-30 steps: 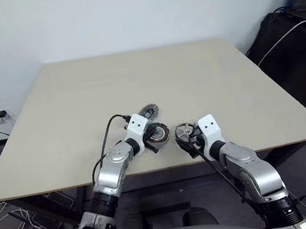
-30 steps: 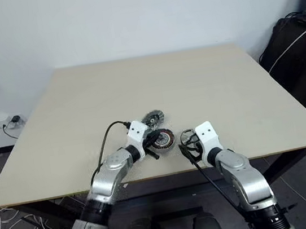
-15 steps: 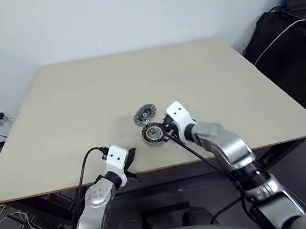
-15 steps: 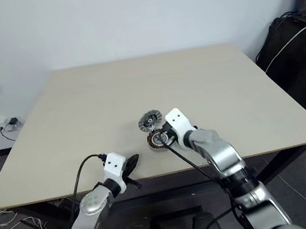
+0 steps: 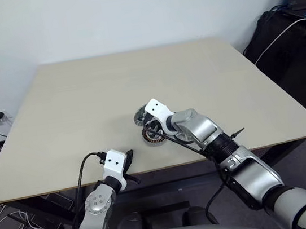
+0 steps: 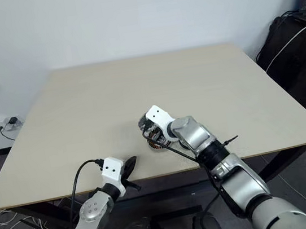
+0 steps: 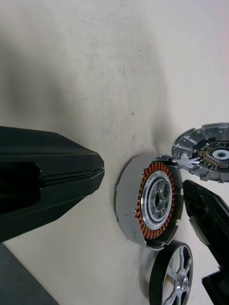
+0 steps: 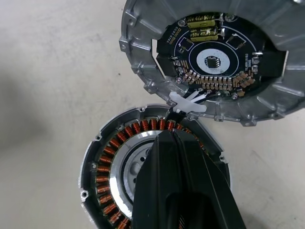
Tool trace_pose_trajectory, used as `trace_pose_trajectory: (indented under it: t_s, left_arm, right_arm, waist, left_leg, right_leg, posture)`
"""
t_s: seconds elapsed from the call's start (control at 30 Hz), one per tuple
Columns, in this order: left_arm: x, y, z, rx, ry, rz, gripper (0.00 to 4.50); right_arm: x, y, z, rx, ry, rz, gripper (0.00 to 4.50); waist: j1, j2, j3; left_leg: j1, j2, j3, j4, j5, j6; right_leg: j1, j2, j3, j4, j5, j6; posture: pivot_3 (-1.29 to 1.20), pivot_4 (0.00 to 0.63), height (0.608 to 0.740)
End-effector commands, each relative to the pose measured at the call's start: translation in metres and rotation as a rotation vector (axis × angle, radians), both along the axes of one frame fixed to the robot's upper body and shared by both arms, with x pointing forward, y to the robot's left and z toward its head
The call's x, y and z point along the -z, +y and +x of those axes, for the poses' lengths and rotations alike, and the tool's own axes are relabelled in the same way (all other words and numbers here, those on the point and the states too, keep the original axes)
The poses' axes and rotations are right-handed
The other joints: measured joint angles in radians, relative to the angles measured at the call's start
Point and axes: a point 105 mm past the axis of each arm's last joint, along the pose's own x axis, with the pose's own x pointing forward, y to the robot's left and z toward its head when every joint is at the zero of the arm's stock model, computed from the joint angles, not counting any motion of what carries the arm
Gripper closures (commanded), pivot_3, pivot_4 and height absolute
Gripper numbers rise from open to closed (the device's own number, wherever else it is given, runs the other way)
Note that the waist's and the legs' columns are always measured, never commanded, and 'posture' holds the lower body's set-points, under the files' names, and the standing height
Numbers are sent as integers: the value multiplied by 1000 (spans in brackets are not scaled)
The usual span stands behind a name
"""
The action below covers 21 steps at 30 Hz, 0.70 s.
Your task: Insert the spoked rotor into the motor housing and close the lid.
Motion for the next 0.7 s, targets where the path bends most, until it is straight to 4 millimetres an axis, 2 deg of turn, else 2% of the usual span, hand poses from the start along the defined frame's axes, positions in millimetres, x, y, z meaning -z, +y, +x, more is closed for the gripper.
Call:
trace_pose_trajectory:
  t_s: [0.03,0.33,0.7]
  left_arm:
    - [-13,-5,6,7,-56,-22,4500]
    - [-12,-12,5,24,-48,-31,4500]
    - [-10,-16,6,31,-42,-39,4500]
  right_arm:
    - [-11,6,5,-32,-38,-1,4468]
    - [-3,5,3,-47,-16,-36,4468]
    - [1,-7,-5,-86,10,-82,4468]
  waist:
    - [0,0,0]
    - [-3,0,0]
    - [-6,0,0]
  left_leg:
    - [0,0,0,0,0,0]
    - [0,0,1,0,0,0]
    - [0,1,1,0,0,0]
  right_leg:
    - [0,0,0,0,0,0]
    - [-1,0,0,0,0,0]
    - [-1,0,0,0,0,0]
  posture:
    - [0,0,740]
    - [0,0,740]
    - [0,0,740]
